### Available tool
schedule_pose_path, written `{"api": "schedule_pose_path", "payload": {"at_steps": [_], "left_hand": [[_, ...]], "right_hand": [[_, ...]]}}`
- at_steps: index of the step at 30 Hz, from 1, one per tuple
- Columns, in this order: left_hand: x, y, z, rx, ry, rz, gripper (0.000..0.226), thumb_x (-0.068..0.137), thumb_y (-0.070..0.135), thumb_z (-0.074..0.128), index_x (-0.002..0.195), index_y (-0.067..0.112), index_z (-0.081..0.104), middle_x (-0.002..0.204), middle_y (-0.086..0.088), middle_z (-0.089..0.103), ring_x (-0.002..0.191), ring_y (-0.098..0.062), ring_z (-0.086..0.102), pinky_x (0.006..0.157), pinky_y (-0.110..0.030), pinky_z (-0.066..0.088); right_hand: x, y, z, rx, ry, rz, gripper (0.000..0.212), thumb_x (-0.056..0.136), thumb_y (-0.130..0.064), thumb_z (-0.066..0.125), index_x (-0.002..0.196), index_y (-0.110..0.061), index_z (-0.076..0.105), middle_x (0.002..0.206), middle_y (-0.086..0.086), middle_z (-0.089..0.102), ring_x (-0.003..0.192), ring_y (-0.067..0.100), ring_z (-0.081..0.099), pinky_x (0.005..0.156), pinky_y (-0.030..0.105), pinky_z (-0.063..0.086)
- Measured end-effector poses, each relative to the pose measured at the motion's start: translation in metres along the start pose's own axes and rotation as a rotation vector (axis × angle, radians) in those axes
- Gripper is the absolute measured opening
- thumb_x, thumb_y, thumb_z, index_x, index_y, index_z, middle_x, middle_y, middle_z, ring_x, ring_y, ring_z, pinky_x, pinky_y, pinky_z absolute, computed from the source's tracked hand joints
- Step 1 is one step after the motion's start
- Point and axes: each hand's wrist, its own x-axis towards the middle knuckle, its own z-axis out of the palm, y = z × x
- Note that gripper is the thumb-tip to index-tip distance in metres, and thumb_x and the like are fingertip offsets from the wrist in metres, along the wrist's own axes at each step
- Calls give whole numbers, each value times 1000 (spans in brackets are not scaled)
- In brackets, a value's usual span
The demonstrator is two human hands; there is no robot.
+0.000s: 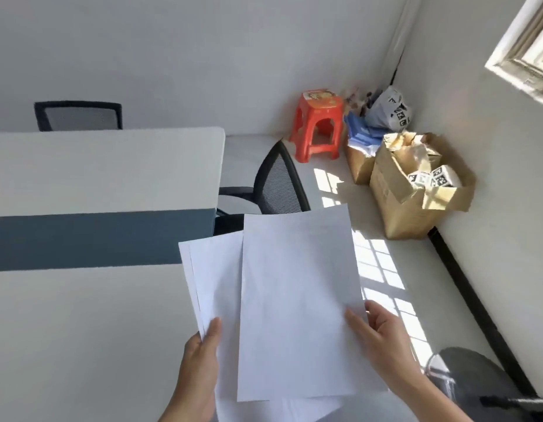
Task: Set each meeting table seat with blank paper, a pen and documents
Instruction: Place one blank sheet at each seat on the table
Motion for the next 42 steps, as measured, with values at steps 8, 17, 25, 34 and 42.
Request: {"api": "schedule_pose_path", "payload": {"at_steps": [8,17,25,34,42], "left_hand": [[75,62,23,-75,144,81,25,97,39,51,101,19,63,106,3,69,103,-11,60,94,-33,42],[123,97,30,-239,431,128,11,99,30,46,105,21,52,88,21,52,97,-9,46,92,-28,29],[146,95,64,-368,968,66,20,96,25,53,103,9,63,87,0,63,97,-22,54,87,-29,36],[111,85,133,-551,1415,-22,17,97,18,52,110,13,62,90,0,65,98,-20,56,91,-31,36],[78,65,165,-600,1525,-101,19,97,16,51,97,4,66,84,0,62,101,-22,53,92,-32,35]], "right_hand": [[123,-78,26,-157,-133,-58,17,77,-29,57,79,-15,67,74,26,63,59,21,56,57,35,42],[253,-121,71,-243,-451,-85,13,89,-19,63,84,-7,67,85,33,64,63,22,58,61,41,45],[404,-191,176,-423,-731,-222,10,91,-7,60,95,-7,69,83,12,75,68,23,67,67,37,57],[484,-173,340,-696,-830,-216,20,81,-11,51,95,-7,65,87,11,64,79,32,59,69,35,50],[486,-153,367,-848,-836,-194,16,83,-8,49,94,-6,60,87,14,60,70,31,55,60,32,48]]}}
